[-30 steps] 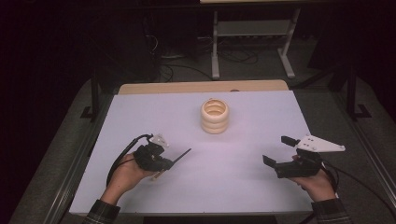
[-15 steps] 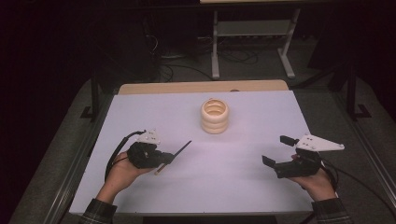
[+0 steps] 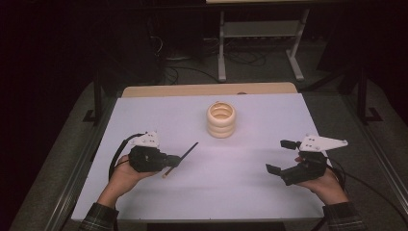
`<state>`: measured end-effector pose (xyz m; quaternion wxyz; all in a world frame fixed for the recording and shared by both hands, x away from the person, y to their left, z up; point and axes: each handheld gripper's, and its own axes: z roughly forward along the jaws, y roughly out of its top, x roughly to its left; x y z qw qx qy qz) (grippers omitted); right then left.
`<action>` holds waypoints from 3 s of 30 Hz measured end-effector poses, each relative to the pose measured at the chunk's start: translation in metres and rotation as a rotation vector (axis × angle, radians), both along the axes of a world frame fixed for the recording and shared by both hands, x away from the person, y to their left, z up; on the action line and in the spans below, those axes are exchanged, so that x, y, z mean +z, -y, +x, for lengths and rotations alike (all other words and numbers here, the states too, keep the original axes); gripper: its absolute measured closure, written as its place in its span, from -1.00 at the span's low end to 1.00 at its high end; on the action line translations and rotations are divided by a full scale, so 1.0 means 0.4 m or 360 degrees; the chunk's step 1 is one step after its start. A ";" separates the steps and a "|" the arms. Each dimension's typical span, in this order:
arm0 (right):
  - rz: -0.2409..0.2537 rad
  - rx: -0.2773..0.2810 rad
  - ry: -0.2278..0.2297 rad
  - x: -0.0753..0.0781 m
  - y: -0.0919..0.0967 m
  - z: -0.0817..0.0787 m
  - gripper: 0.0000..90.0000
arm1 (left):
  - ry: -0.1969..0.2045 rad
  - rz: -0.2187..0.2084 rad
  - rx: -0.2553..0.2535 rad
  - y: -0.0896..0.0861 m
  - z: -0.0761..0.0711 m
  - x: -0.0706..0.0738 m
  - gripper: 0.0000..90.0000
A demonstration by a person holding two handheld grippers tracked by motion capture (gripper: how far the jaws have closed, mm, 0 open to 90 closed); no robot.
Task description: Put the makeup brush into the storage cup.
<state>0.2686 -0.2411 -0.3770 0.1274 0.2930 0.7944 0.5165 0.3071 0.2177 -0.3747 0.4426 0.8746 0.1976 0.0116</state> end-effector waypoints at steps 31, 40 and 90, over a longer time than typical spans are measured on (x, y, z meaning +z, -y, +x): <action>0.0070 0.0398 0.0029 0.074 -0.067 0.068 -0.91 | 0.0034 -0.0145 -0.0197 0.045 0.019 0.031 0.87; 0.0069 0.0447 0.0034 0.095 -0.087 0.086 -0.88 | 0.0044 -0.0161 -0.0225 0.062 0.024 0.042 0.87; 0.0094 0.0720 -0.0040 0.123 -0.241 0.144 -0.41 | 0.0029 -0.0120 -0.0313 0.137 0.029 0.055 0.87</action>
